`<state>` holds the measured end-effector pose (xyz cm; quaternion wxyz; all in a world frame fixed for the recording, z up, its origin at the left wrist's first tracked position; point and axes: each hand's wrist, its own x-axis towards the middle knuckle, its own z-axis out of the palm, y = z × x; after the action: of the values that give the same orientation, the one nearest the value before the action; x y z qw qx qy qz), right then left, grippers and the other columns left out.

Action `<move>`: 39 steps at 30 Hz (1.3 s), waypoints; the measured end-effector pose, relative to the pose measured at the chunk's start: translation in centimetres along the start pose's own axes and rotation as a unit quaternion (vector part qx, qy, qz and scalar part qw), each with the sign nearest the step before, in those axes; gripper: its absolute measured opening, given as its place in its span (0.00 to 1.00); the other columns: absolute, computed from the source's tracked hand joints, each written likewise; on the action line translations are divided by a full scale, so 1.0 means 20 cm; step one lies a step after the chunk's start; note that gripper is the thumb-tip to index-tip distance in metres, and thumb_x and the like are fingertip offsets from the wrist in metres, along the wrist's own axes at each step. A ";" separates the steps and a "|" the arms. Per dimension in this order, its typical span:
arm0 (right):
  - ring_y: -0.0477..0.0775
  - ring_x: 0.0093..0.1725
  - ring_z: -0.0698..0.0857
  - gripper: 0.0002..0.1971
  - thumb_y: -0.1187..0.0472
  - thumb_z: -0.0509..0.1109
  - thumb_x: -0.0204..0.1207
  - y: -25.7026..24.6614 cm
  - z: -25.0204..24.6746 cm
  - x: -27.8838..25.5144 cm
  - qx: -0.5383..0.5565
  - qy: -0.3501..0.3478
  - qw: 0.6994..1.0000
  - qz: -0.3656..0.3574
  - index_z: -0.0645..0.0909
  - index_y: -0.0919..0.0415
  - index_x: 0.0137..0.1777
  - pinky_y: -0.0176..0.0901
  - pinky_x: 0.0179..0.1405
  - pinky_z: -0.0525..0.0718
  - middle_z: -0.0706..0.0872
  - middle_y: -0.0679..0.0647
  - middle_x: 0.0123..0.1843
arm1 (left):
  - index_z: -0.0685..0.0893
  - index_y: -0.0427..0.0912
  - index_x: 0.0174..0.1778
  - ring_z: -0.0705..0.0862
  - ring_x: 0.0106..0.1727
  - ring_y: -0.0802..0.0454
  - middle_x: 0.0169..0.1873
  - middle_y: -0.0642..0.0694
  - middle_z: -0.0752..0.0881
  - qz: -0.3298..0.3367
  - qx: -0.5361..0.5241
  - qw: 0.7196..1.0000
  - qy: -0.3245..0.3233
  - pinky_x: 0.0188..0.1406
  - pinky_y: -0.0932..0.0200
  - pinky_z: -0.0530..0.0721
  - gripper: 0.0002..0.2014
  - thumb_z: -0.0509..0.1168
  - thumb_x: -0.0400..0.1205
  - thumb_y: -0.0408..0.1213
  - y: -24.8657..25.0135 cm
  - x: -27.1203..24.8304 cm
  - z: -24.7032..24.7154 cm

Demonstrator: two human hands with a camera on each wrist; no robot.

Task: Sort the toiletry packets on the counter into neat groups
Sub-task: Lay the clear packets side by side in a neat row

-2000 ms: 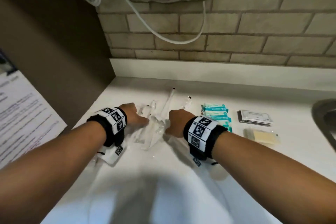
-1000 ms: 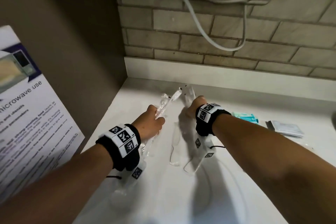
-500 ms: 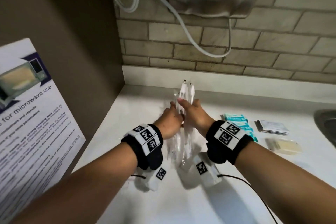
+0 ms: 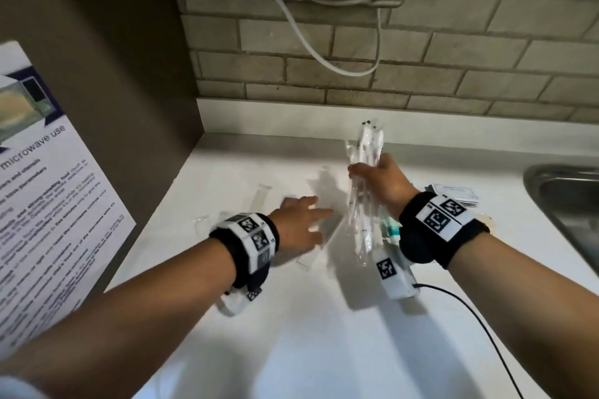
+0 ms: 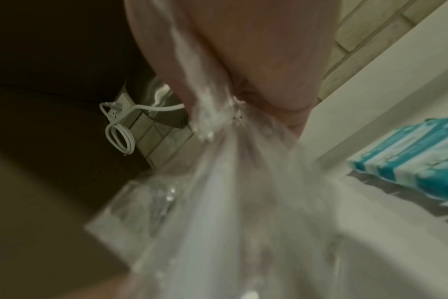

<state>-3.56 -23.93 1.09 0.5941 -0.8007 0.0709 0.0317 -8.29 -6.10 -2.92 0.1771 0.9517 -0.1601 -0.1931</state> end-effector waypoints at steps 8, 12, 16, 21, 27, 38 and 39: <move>0.51 0.29 0.76 0.19 0.56 0.71 0.78 0.06 -0.01 -0.05 -0.043 -0.032 0.998 0.010 0.66 0.63 0.58 0.43 0.25 0.74 0.77 0.56 0.39 | 0.42 0.66 0.82 0.37 0.85 0.43 0.84 0.55 0.36 -0.045 0.134 0.983 -0.120 0.78 0.26 0.46 0.27 0.45 0.89 0.46 -0.06 0.00 0.12; 0.50 0.28 0.76 0.18 0.57 0.72 0.78 0.07 0.09 -0.09 -0.058 -0.052 0.997 0.001 0.66 0.63 0.57 0.40 0.24 0.73 0.76 0.54 0.36 | 0.40 0.62 0.84 0.37 0.85 0.39 0.84 0.52 0.35 -0.119 0.121 0.979 -0.111 0.80 0.34 0.44 0.28 0.44 0.90 0.42 -0.22 -0.09 0.03; 0.46 0.29 0.74 0.17 0.56 0.69 0.80 0.06 0.18 -0.12 -0.086 -0.083 0.993 -0.003 0.65 0.63 0.57 0.31 0.19 0.71 0.74 0.51 0.36 | 0.41 0.63 0.83 0.36 0.85 0.41 0.84 0.51 0.35 -0.146 0.083 0.981 -0.096 0.81 0.38 0.40 0.28 0.44 0.90 0.44 -0.39 -0.16 0.00; 0.47 0.30 0.73 0.18 0.57 0.70 0.79 0.03 0.30 -0.13 -0.078 -0.107 0.991 -0.011 0.65 0.63 0.58 0.37 0.25 0.70 0.72 0.50 0.36 | 0.42 0.61 0.84 0.36 0.84 0.37 0.85 0.47 0.36 -0.172 0.084 0.978 -0.079 0.81 0.38 0.41 0.28 0.45 0.89 0.47 -0.42 -0.20 -0.03; 0.45 0.33 0.75 0.20 0.56 0.70 0.79 0.04 0.35 -0.12 -0.063 -0.097 0.993 -0.022 0.63 0.62 0.60 0.37 0.28 0.72 0.71 0.49 0.38 | 0.75 0.53 0.74 0.83 0.63 0.40 0.65 0.40 0.84 -0.097 -0.344 0.929 0.101 0.66 0.45 0.76 0.22 0.59 0.85 0.52 -0.20 -0.17 -0.05; 0.61 0.50 0.82 0.12 0.59 0.57 0.82 0.19 0.32 0.01 -0.083 -0.080 0.991 0.067 0.72 0.64 0.61 0.59 0.58 0.83 0.80 0.58 0.48 | 0.77 0.38 0.64 0.89 0.51 0.35 0.53 0.34 0.86 -0.101 -0.483 0.865 0.089 0.53 0.37 0.88 0.17 0.69 0.80 0.29 -0.01 0.00 0.01; 0.60 0.46 0.81 0.09 0.62 0.56 0.82 0.20 0.31 0.03 -0.097 -0.078 0.989 0.074 0.73 0.64 0.57 0.56 0.52 0.84 0.79 0.58 0.44 | 0.78 0.37 0.64 0.90 0.51 0.35 0.53 0.33 0.87 -0.104 -0.478 0.868 0.083 0.52 0.36 0.88 0.17 0.69 0.79 0.28 -0.01 0.02 0.02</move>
<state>-3.43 -19.17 -4.51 0.5131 -0.8422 0.0801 0.1452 -7.96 -6.12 -3.53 0.6020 0.7743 0.0670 -0.1832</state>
